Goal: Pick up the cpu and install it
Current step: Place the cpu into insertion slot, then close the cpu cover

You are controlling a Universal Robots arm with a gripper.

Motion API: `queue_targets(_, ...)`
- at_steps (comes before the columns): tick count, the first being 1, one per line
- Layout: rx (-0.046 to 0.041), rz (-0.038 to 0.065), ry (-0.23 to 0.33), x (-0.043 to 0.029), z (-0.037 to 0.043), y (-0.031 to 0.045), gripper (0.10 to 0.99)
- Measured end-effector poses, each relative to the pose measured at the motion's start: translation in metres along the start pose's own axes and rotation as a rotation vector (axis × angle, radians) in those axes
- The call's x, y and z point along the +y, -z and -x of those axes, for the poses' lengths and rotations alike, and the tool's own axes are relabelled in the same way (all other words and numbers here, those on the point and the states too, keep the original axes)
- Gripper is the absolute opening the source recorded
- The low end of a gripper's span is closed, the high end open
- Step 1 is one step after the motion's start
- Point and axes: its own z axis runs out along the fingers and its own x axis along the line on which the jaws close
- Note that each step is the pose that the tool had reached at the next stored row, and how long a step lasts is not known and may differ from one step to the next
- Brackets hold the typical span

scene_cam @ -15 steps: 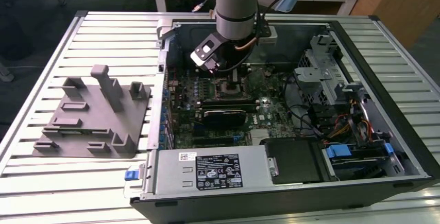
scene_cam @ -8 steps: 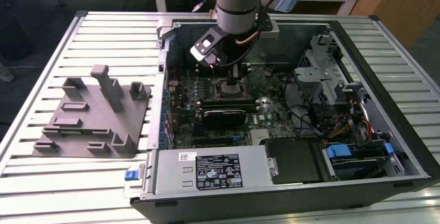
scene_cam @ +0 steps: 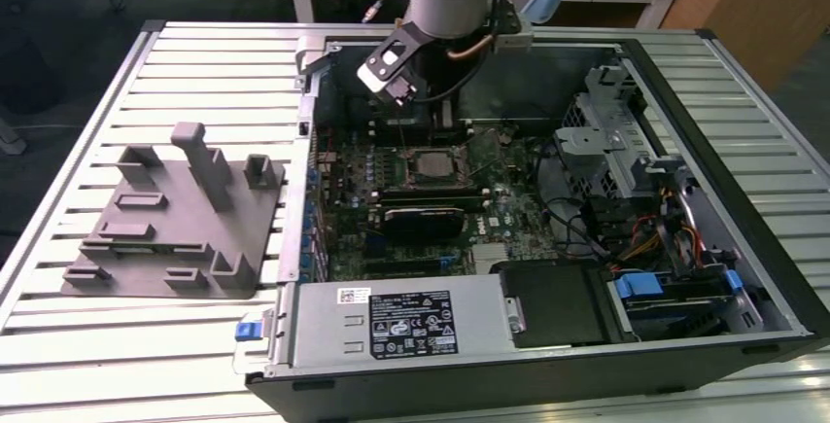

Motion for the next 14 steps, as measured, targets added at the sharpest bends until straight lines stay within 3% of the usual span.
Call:
queue_targets(3, 0.0000, 0.000, 0.000, 0.0003, -0.0001, 0.0052, 0.106)
queue_targets(14, 0.0001, 0.000, 0.000, 0.0003, -0.0001, 0.0057, 0.106)
